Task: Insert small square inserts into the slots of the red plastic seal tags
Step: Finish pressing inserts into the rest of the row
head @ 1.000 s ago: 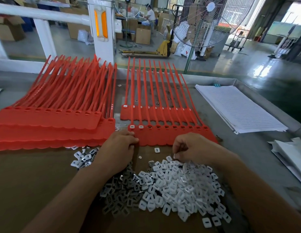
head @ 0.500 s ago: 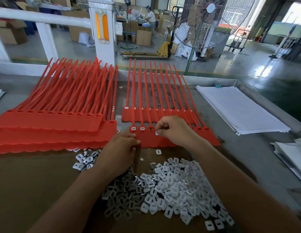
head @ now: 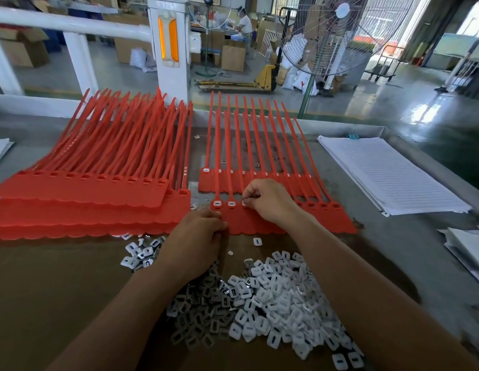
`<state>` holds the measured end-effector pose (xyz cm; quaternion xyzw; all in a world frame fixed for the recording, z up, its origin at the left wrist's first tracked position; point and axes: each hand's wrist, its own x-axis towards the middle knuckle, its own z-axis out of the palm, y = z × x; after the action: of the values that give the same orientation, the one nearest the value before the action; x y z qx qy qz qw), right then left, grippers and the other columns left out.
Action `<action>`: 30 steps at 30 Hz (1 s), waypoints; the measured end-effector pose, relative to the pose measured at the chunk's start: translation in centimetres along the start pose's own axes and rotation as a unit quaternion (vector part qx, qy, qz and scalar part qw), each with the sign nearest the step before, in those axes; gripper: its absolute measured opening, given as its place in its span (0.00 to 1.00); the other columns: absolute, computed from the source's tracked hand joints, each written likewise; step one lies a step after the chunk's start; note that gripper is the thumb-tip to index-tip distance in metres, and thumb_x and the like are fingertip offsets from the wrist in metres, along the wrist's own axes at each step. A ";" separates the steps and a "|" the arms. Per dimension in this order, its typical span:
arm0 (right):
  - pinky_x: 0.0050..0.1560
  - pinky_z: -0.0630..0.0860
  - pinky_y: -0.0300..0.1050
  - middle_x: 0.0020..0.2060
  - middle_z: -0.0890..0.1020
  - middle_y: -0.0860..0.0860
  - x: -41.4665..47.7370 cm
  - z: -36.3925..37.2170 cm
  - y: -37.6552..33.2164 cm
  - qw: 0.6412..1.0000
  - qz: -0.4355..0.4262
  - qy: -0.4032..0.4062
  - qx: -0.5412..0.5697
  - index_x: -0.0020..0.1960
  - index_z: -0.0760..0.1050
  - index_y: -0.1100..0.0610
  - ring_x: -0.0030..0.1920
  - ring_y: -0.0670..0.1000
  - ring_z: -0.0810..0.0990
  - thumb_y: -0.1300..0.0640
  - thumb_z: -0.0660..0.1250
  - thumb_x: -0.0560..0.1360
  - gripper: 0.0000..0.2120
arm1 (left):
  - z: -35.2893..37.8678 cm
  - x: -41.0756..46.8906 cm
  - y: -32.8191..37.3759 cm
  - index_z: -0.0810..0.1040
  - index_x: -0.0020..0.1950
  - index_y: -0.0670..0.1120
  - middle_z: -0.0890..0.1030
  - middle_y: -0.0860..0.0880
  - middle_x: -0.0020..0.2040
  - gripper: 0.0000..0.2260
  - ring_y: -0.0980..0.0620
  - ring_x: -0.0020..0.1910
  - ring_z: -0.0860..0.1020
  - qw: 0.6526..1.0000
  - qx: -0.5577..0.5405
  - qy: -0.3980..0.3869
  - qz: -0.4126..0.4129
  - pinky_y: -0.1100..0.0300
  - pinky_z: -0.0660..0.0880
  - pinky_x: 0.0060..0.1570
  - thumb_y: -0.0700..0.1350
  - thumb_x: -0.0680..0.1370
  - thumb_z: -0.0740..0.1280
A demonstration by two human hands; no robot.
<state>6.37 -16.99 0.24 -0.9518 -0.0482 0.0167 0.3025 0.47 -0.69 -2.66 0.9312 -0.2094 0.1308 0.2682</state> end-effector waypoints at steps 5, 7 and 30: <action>0.43 0.66 0.40 0.39 0.74 0.43 0.1 -0.1 -0.2 0.999 0.008 -0.009 -0.029 0.39 0.73 0.49 0.44 0.44 0.72 0.59 0.67 0.74 0.08 | 0.0 0.0 -0.1 0.77 0.60 0.46 0.73 0.51 0.65 0.14 0.54 0.64 0.67 1.000 0.001 -0.005 -0.003 0.74 0.56 0.51 0.39 0.77 0.61; 0.42 0.66 0.40 0.41 0.75 0.44 0.2 -0.1 -0.4 0.999 0.016 -0.013 -0.031 0.37 0.72 0.48 0.46 0.45 0.73 0.59 0.67 0.74 0.10 | 0.0 0.0 0.0 0.77 0.60 0.46 0.73 0.51 0.65 0.14 0.54 0.64 0.67 1.000 -0.001 -0.009 -0.006 0.73 0.56 0.53 0.39 0.77 0.60; 0.48 0.73 0.44 0.47 0.81 0.51 2.3 0.4 -0.5 0.995 0.090 -0.032 -0.034 0.45 0.79 0.57 0.48 0.49 0.78 0.59 0.70 0.72 0.03 | 0.0 -0.2 -0.3 0.77 0.61 0.46 0.72 0.51 0.65 0.14 0.54 0.64 0.66 1.000 0.005 -0.011 -0.005 0.71 0.56 0.53 0.40 0.78 0.60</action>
<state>8.58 -16.10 0.17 -0.9608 0.0276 0.0732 0.2659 0.38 -0.41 -2.84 0.9349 -0.2069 0.1199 0.2622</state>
